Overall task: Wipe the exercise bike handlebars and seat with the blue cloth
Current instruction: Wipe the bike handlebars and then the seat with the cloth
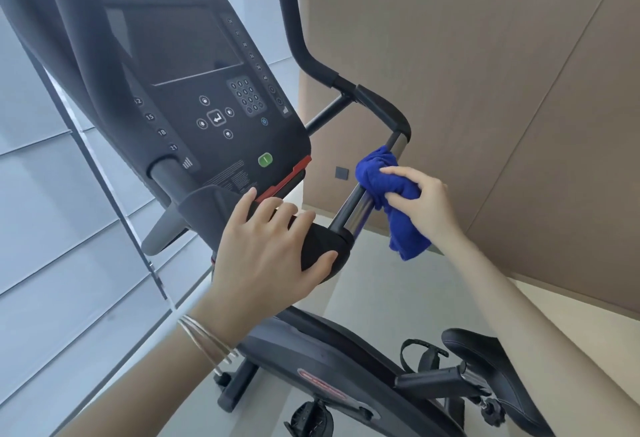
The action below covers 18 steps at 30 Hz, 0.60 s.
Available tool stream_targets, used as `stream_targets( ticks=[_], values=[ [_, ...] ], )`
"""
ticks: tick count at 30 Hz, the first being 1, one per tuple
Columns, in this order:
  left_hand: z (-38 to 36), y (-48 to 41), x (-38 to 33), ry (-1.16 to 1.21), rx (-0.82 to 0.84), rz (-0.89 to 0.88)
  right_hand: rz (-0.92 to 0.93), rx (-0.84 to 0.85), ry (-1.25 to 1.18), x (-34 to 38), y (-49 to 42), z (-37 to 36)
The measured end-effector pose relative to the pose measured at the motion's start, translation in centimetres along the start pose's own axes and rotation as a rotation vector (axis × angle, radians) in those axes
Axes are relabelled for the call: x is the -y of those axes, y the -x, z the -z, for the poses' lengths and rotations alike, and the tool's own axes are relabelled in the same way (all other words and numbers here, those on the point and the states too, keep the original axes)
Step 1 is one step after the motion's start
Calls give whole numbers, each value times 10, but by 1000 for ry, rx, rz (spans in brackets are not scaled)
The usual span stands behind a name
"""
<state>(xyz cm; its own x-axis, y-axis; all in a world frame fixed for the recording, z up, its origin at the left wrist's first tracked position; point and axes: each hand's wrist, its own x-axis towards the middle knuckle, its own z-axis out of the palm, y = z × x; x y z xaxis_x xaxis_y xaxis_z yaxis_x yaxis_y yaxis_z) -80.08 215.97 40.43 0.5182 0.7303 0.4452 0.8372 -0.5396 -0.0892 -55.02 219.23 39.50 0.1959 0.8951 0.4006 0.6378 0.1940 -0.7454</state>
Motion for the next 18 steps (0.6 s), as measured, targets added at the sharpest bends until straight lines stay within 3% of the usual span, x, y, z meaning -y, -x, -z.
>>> stream_targets(
  ticks=[8,15,18],
  values=[
    [2,0,3,10,12,-12,95,118,-86,16,49,1],
    [7,-4,36,59,-6,-195,76,82,81,34,25,2],
    [8,-7,60,85,-13,-284,60,143,137,52,33,0]
  ],
)
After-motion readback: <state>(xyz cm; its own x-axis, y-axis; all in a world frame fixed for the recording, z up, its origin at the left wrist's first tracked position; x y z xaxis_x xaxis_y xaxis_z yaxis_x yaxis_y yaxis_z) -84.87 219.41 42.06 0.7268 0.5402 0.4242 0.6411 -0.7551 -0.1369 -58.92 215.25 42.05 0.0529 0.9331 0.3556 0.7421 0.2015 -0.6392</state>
